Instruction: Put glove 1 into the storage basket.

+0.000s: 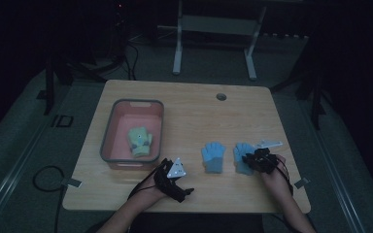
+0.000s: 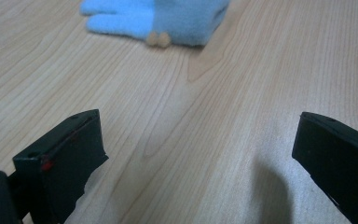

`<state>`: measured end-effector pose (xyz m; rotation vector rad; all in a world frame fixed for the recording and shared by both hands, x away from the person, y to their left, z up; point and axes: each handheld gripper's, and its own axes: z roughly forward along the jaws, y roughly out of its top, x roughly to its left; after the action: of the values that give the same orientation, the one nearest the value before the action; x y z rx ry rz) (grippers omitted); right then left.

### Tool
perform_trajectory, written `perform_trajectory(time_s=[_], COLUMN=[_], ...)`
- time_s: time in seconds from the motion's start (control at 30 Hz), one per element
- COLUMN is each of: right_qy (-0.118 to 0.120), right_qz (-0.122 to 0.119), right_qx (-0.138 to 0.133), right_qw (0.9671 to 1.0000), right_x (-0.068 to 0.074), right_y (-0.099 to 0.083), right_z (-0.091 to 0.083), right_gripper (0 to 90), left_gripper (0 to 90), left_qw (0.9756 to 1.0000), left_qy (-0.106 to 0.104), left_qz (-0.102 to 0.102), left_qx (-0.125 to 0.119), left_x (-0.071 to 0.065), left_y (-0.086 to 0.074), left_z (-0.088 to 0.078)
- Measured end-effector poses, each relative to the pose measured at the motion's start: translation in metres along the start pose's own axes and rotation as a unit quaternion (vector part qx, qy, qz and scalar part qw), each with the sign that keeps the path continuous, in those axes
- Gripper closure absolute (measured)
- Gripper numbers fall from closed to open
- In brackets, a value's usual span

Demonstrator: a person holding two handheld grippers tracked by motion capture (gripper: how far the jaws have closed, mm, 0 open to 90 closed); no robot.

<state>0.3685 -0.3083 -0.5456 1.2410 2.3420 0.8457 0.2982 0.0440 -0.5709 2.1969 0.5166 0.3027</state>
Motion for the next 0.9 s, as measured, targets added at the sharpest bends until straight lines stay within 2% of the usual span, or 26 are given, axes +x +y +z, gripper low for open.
perform_trajectory(time_s=[0.33,0.47,0.67,0.73,0.9], right_qy=[-0.007,0.004,-0.002,-0.001,0.001], right_qz=[0.012,0.025,0.025,0.031,0.024], right_qx=[0.012,0.001,-0.026,-0.034,-0.059], right_qw=[0.9998,0.9997,0.9993,0.9990,0.9980], right_x=[0.004,0.000,0.001,0.002,0.011], right_y=[0.004,0.008,0.024,0.031,0.049], right_z=[-0.001,-0.007,-0.029,-0.036,-0.051], right_gripper=[83.8,84.0,84.3,84.2,84.2], left_gripper=[2.4,2.4,2.5,2.5,2.4], left_qw=[1.0000,1.0000,1.0000,1.0000,1.0000], left_qy=[0.000,0.001,0.002,0.001,0.001], left_qz=[0.001,0.002,0.003,0.003,0.002], left_qx=[0.000,0.002,0.004,0.002,0.002], left_x=[0.000,0.000,0.000,0.000,0.000], left_y=[0.000,-0.001,0.000,0.000,0.000], left_z=[0.000,0.000,0.001,0.001,0.001])
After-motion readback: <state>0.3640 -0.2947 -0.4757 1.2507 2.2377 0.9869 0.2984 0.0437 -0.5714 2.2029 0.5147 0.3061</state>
